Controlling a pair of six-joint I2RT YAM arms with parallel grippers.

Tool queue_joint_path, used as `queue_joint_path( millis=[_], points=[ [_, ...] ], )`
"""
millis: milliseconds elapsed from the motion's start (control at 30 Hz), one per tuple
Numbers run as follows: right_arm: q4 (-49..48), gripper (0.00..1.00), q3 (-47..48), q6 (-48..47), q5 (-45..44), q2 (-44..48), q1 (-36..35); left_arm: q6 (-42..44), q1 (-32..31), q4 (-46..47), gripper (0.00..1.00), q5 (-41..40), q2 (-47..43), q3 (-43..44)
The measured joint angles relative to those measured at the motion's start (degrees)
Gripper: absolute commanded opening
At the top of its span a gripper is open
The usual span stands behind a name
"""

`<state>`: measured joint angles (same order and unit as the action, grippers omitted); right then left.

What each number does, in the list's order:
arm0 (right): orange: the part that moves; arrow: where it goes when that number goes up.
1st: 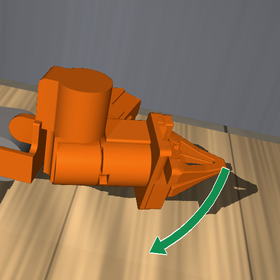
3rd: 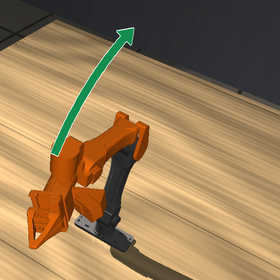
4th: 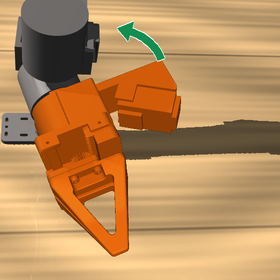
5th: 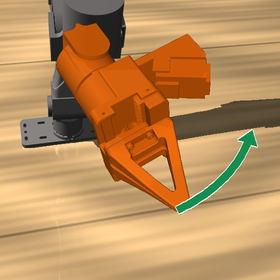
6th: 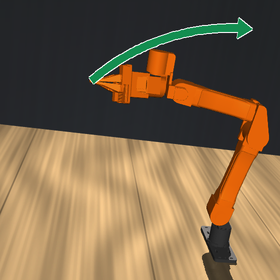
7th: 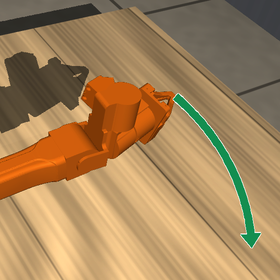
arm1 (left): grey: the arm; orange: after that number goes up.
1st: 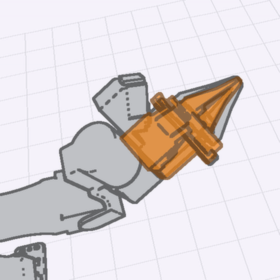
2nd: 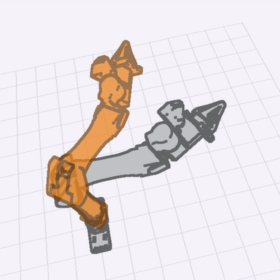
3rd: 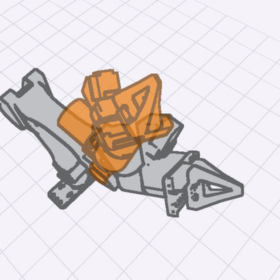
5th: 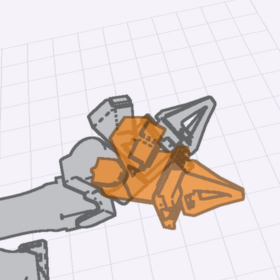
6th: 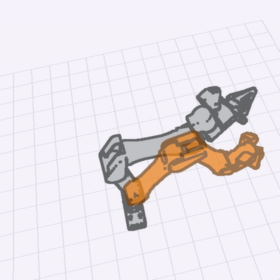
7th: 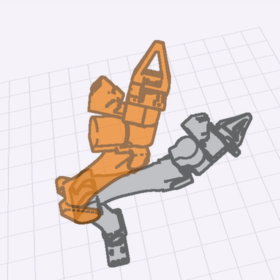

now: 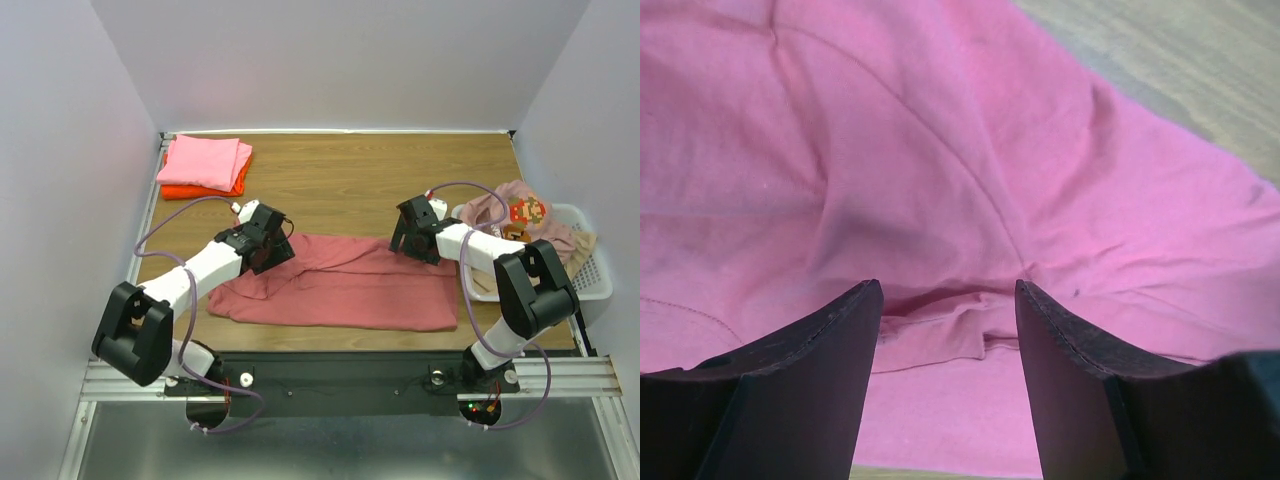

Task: Fold and stack the t-shirts
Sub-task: Fold the tshirt

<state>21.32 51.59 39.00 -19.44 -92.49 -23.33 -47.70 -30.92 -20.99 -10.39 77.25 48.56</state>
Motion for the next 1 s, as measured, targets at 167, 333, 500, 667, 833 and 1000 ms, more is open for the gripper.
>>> queue_joint_path(
  millis=[167,333,500,667,833,1000],
  points=[
    [0.0,0.85,0.0,0.0,0.0,0.0,0.0,-0.5,-0.2,0.8,0.67,1.1,1.7,-2.4],
    [0.0,0.86,0.0,0.0,0.0,0.0,0.0,-0.8,-1.3,0.7,0.66,1.4,2.8,-2.8],
    [0.0,0.85,-0.1,0.0,0.0,0.1,0.0,-1.5,-4.5,0.0,0.66,1.8,1.6,-3.1],
    [-0.3,0.85,-0.7,0.0,-0.2,0.5,0.0,-2.7,-8.3,-0.6,0.66,2.3,-3.7,-5.4],
    [-0.2,0.85,-0.7,0.0,-0.2,0.6,0.0,-3.8,-9.9,-0.9,0.66,3.0,-3.7,-8.0],
    [-0.1,0.86,-0.9,0.0,-0.1,1.0,0.0,-4.2,-11.4,-1.3,0.66,3.3,-3.3,-8.4]
  ],
)
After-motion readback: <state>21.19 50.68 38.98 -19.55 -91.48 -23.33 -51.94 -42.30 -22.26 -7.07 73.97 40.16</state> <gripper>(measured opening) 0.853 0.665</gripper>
